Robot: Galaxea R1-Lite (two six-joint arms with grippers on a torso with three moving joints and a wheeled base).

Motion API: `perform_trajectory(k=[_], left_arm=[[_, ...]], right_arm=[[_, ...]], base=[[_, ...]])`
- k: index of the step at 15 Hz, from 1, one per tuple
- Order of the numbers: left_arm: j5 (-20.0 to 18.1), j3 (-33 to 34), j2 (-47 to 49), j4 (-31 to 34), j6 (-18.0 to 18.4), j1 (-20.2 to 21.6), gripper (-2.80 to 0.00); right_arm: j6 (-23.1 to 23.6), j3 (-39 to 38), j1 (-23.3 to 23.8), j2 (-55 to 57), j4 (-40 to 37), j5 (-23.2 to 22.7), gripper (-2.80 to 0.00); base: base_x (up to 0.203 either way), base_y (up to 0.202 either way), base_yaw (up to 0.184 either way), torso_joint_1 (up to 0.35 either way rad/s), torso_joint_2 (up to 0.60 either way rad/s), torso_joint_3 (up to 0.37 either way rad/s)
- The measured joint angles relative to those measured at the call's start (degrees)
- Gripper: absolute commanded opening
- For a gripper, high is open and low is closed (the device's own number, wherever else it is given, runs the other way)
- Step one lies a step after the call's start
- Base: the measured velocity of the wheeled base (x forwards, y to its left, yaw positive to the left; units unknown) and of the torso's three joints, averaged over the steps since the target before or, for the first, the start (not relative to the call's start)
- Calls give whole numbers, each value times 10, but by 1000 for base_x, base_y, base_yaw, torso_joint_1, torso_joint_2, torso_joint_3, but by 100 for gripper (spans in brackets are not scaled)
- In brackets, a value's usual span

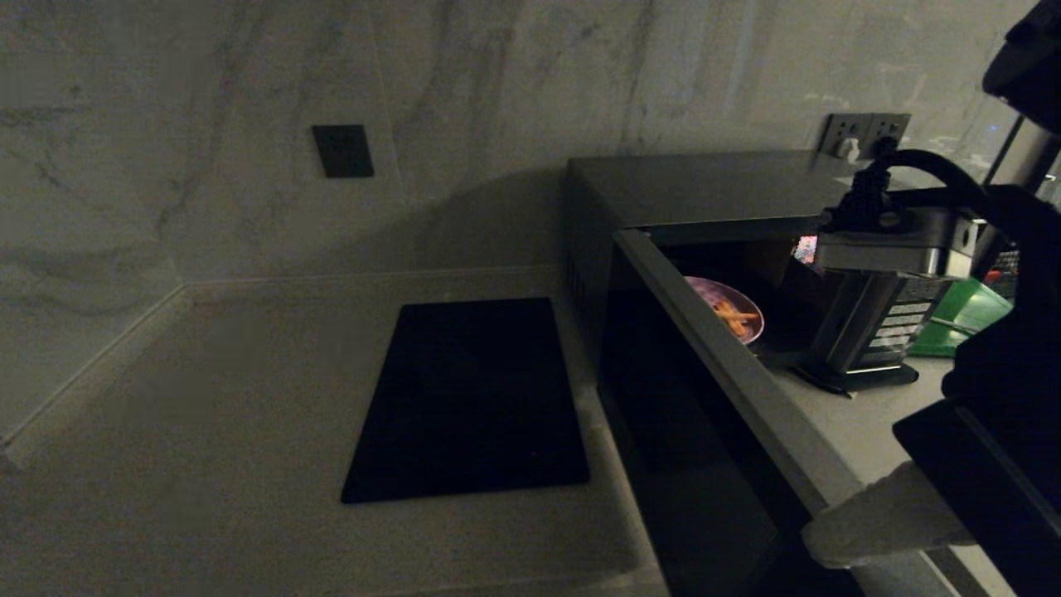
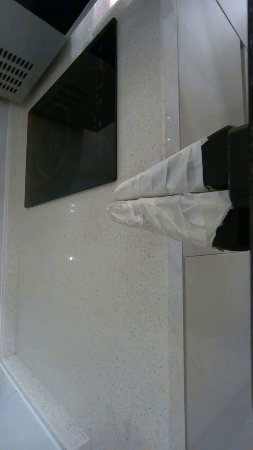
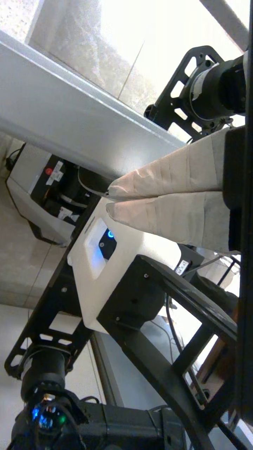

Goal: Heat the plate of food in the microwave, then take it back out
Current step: Close the microwave oven

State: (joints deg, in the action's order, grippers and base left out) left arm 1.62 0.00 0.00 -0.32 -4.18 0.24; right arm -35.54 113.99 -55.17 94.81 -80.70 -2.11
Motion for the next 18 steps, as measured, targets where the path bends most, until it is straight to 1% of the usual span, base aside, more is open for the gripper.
perform_trajectory(k=[1,4,5,12,15,18], left_arm=[[0,0,0,0,0,0,-280],[0,0,0,0,0,0,-280],[0,0,0,0,0,0,-280],[0,0,0,0,0,0,-280],[0,0,0,0,0,0,-280],[0,0,0,0,0,0,-280]], right_arm=[[-4,0,0,1,-3,4,-280],[-12,0,1,3,-17,45,-280],[-17,-1,1,3,-24,52,-280],[-67,-1,9,5,-49,131,-280],[-86,-1,15,5,-64,151,-280],[-104,-1,31,5,-65,175,-280]], base=[[0,0,0,0,0,0],[0,0,0,0,0,0],[0,0,0,0,0,0],[0,0,0,0,0,0],[0,0,0,0,0,0],[0,0,0,0,0,0]])
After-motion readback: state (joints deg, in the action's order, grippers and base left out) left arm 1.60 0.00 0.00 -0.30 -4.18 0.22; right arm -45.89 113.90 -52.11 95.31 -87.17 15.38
